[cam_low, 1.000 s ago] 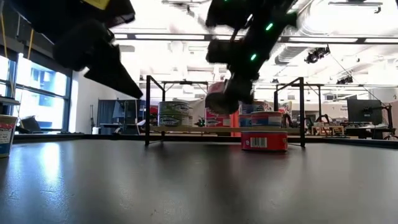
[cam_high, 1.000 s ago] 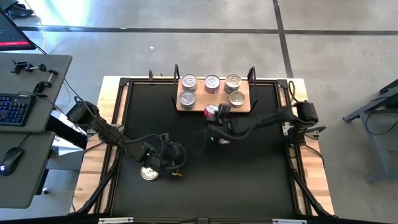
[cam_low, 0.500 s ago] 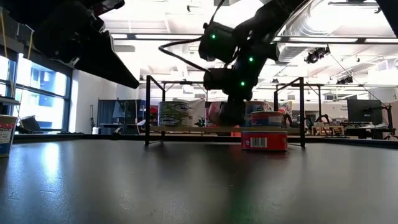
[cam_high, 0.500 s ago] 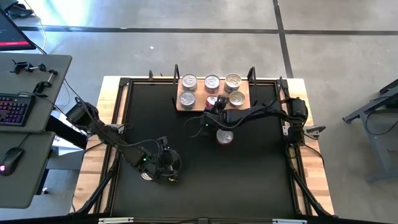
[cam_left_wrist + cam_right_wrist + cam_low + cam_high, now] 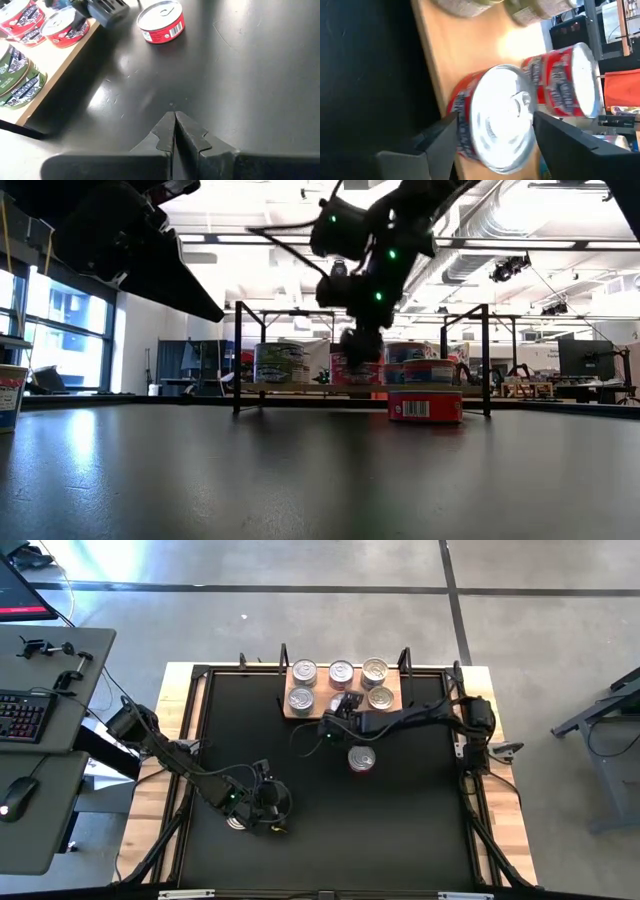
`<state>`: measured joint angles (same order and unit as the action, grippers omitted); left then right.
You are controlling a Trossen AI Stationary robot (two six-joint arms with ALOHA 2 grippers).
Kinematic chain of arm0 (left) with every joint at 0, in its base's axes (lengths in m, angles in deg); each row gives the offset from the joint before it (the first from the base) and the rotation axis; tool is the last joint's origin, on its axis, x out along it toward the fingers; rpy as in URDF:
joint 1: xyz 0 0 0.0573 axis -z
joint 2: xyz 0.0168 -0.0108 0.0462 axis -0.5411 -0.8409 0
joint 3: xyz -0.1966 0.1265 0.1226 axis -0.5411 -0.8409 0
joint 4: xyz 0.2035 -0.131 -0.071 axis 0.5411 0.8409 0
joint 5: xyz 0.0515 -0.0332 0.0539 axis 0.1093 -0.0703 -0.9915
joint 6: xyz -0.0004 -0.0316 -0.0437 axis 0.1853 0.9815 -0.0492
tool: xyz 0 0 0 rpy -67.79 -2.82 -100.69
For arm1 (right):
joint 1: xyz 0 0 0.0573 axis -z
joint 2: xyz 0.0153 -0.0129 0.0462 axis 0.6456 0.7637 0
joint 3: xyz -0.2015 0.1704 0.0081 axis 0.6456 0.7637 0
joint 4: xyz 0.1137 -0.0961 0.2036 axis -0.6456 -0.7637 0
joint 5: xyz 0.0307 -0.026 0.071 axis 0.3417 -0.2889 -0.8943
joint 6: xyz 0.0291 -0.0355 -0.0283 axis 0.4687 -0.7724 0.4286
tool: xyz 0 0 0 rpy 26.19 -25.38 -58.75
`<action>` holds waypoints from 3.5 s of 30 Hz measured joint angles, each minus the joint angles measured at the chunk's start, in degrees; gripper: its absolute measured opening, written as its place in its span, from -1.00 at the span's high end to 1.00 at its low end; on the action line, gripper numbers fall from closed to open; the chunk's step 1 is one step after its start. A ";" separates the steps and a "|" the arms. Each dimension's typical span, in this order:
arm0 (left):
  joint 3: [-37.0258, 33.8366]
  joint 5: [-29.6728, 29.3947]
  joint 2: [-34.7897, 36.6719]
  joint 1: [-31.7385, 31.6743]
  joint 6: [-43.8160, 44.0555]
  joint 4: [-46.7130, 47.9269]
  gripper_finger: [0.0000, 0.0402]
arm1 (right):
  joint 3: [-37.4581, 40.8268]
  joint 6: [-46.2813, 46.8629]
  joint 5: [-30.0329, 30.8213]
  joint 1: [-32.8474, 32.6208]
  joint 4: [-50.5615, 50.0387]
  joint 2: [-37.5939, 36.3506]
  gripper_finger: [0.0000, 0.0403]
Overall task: Stack canned seafood by type on shelf
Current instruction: Put the red tuna can on the shelf, then stack the red tuna can on top of the red tuna can on the shelf
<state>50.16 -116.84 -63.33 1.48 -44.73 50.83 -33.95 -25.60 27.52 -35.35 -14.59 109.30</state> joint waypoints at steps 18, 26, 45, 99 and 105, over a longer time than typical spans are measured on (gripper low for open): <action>-0.02 -1.55 -1.87 0.26 0.07 -3.64 0.98 | 8.69 17.74 -13.31 -20.28 -16.90 -24.66 -0.23; -0.02 -2.48 -9.55 -2.98 -3.19 -19.75 0.98 | 32.17 55.90 -9.86 -27.10 -16.35 -33.75 -0.23; -0.02 5.62 -14.23 -4.90 -8.44 -31.82 0.98 | 42.95 47.88 -21.96 -23.25 45.00 -20.09 -0.23; 0.03 12.10 -14.22 -10.09 -35.44 -24.08 0.31 | 33.43 24.63 -19.53 -25.08 55.50 -0.94 0.90; 0.04 17.94 -14.22 -14.06 -35.75 -23.29 0.43 | 33.57 18.75 -16.10 -29.75 54.83 -6.96 0.90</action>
<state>50.21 -98.90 -77.56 -12.58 -80.48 27.54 -0.38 -6.85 11.42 -65.09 40.25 102.34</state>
